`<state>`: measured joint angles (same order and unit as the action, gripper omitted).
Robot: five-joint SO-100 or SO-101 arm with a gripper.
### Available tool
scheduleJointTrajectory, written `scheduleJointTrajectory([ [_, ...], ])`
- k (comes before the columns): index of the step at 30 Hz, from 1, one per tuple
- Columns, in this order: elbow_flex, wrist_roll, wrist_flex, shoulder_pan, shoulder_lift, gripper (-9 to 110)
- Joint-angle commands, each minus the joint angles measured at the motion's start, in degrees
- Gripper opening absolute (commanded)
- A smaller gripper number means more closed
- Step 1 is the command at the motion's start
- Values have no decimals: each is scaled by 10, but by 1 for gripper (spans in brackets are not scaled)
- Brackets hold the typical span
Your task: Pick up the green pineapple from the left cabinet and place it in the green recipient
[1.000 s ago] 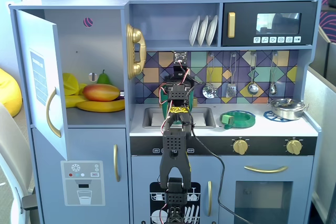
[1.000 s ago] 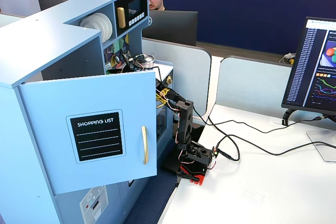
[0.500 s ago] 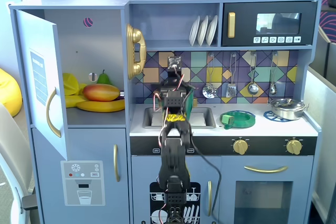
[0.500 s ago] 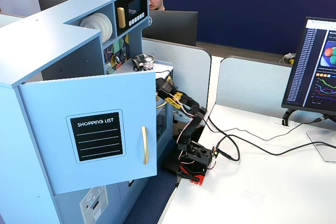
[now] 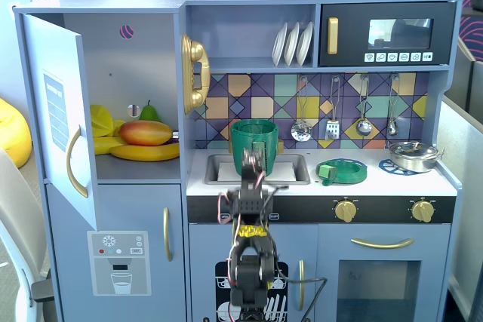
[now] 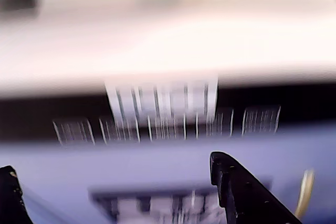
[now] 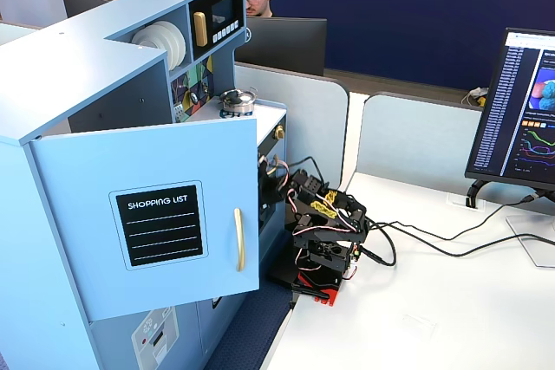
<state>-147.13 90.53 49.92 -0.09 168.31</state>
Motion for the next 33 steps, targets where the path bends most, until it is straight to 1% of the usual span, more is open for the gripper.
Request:
scheduleJointTrajectory([
  [1, -90, -33, 32, -13, 54, 38],
  [4, -153, -49, 68, -10, 88, 36],
  [8, -216, -80, 155, -4, 137, 33],
  [10, -223, -120, 190, -3, 137, 32],
  [14, -245, -154, 245, -9, 137, 27],
  [16, -246, -160, 279, -14, 137, 24],
  [22, -246, -172, 361, -25, 138, 23],
  [24, -246, -202, 359, -23, 138, 23],
  [33, -246, -192, 359, -20, 138, 21],
])
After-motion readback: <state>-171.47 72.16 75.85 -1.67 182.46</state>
